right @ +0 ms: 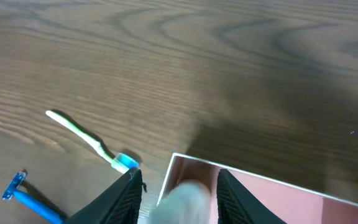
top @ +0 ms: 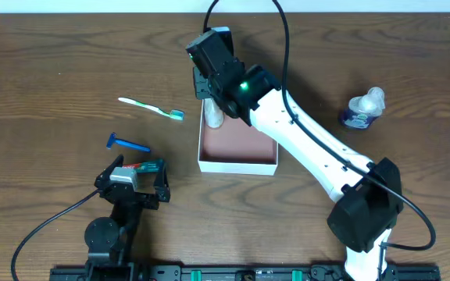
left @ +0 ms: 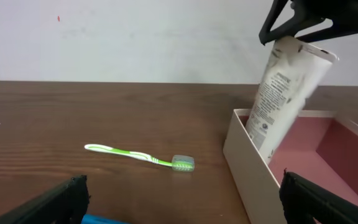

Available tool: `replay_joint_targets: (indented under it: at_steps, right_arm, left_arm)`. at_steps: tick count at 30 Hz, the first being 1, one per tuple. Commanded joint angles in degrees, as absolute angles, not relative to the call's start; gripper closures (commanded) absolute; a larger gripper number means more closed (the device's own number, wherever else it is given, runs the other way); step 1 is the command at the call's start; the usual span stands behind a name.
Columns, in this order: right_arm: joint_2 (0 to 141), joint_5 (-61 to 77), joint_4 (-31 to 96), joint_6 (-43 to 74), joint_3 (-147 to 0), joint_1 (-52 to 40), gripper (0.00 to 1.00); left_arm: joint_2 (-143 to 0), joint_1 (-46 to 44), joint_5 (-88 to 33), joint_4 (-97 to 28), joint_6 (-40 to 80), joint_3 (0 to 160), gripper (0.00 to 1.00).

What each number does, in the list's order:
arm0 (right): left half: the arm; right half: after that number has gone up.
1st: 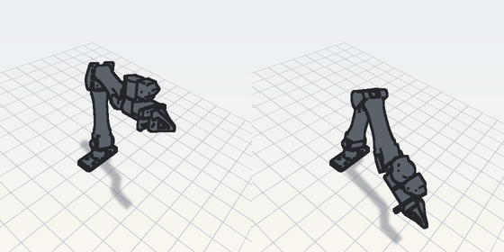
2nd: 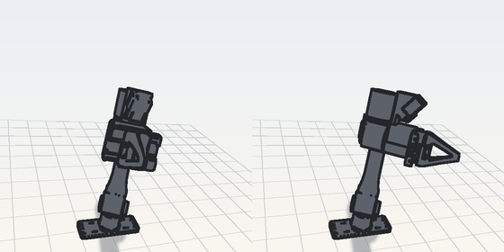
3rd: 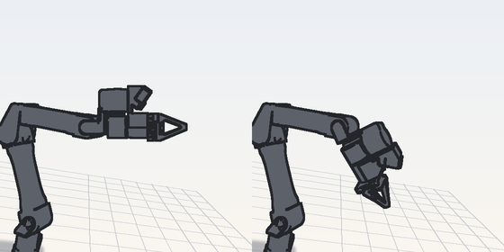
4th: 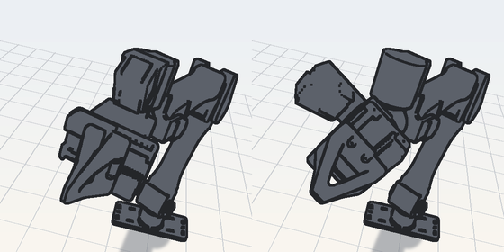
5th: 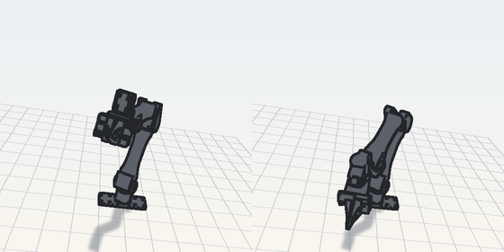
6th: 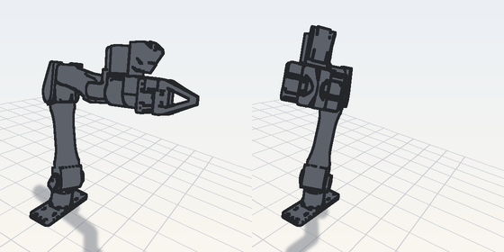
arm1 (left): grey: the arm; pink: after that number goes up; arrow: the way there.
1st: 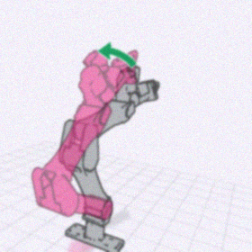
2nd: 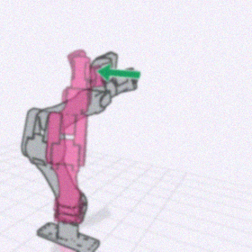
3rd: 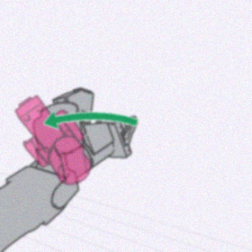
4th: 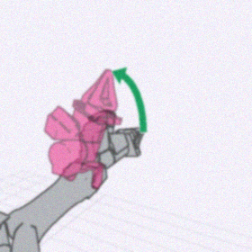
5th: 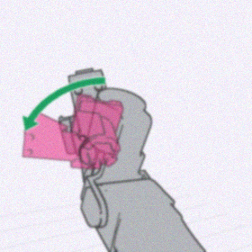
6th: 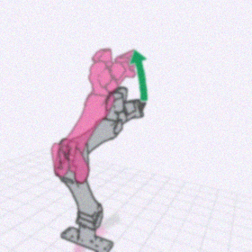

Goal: Pack container
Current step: 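Lower the tube upright into the box's back-left corner and release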

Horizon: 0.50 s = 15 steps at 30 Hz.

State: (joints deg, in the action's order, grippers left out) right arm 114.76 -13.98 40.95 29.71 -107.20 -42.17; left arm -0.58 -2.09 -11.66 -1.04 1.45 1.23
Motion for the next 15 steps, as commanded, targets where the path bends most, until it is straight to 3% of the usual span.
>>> replay_joint_targets:
  at_steps: [1,5,15]
  right_arm:
    - [115.0,-14.5,41.2,29.1,-108.1,-43.7,0.61]
    - [115.0,-14.4,41.5,29.0,-108.1,-44.1,0.66]
    - [115.0,-14.4,42.1,28.6,-108.1,-44.2,0.89]
  left_arm:
    - [-0.2,-2.3,-12.6,-2.9,1.3,0.2,0.02]
    - [-0.2,-2.3,-12.6,-2.9,1.3,0.2,0.02]
    - [-0.2,-2.3,-12.6,-2.9,1.3,0.2,0.02]
